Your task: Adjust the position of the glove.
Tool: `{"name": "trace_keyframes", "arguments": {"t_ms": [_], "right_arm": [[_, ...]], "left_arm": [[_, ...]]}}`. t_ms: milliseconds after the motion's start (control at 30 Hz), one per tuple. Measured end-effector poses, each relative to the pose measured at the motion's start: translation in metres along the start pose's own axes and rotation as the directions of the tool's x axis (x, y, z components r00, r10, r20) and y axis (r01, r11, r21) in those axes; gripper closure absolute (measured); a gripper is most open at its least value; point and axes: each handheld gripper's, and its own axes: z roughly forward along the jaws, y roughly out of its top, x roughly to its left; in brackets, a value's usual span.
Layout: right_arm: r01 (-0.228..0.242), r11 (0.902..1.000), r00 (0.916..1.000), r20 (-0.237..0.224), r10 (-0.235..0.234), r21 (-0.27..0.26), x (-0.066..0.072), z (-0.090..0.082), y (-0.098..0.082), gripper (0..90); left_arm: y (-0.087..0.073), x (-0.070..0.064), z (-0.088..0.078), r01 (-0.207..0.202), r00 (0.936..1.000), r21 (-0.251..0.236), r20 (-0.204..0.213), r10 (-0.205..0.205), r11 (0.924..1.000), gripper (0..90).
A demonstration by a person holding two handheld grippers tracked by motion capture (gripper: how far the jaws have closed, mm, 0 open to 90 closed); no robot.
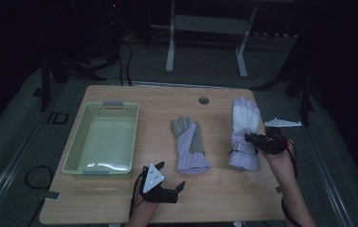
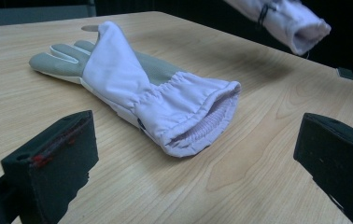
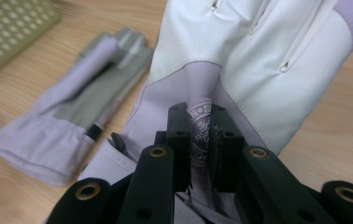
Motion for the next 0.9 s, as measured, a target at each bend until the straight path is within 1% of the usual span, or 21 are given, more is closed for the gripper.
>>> {"name": "trace_keyframes", "arguments": {"t_ms": [133,167,300,467,533,667,767,800,833,867,900], "right_arm": [[0.012,0.9997,0.9999,-0.012,-0.012,-0.020,0.010,-0.008,0.016,80.7],[0.012,0.9997,0.9999,-0.012,-0.012,-0.020,0.010,-0.008,0.016,80.7],[0.050,0.9983,0.9985,-0.019,-0.051,-0.029,0.027,-0.014,0.036,80.7],[0.066,0.9969,0.9965,-0.049,-0.068,-0.041,0.050,-0.013,0.055,80.7],[0.079,0.9958,0.9951,-0.055,-0.081,-0.046,0.060,-0.011,0.061,80.7],[0.111,0.9933,0.9896,-0.089,-0.113,-0.033,0.083,-0.001,0.070,80.7],[0.113,0.9934,0.9875,-0.108,-0.114,-0.016,0.099,0.010,0.073,80.7],[0.113,0.9934,0.9875,-0.108,-0.114,-0.016,0.099,0.010,0.073,80.7],[0.127,0.9919,0.9853,-0.116,-0.125,0.005,0.111,0.022,0.074,80.7],[0.127,0.9919,0.9853,-0.116,-0.125,0.005,0.111,0.022,0.074,80.7],[0.123,0.9921,0.9850,-0.124,-0.120,0.020,0.118,0.029,0.073,80.7]], "left_arm": [[0.000,0.000,0.000,-0.001,1.0000,0.000,0.000,0.001,1.0000,0.0],[0.000,0.000,0.000,-0.001,1.0000,0.000,0.000,0.001,1.0000,0.0],[0.000,0.000,0.000,-0.002,1.0000,0.000,-0.001,0.002,1.0000,0.0],[0.000,0.000,0.000,-0.002,1.0000,0.000,0.001,0.002,1.0000,0.0],[0.000,0.000,0.000,-0.001,1.0000,0.000,0.000,0.001,1.0000,0.0],[0.000,0.000,0.000,0.000,1.0000,-0.003,0.001,0.000,1.0000,0.0],[0.000,0.000,0.000,-0.001,1.0000,-0.003,0.003,0.001,1.0000,0.0],[0.000,0.000,0.000,-0.001,1.0000,-0.003,0.003,0.001,1.0000,0.0],[0.000,0.000,0.000,-0.003,1.0000,-0.004,0.003,0.003,1.0000,0.0],[0.000,0.000,0.000,-0.006,1.0000,-0.004,0.003,0.006,1.0000,0.0],[0.000,0.000,0.000,-0.005,1.0000,-0.003,0.004,0.005,1.0000,0.0]]}}
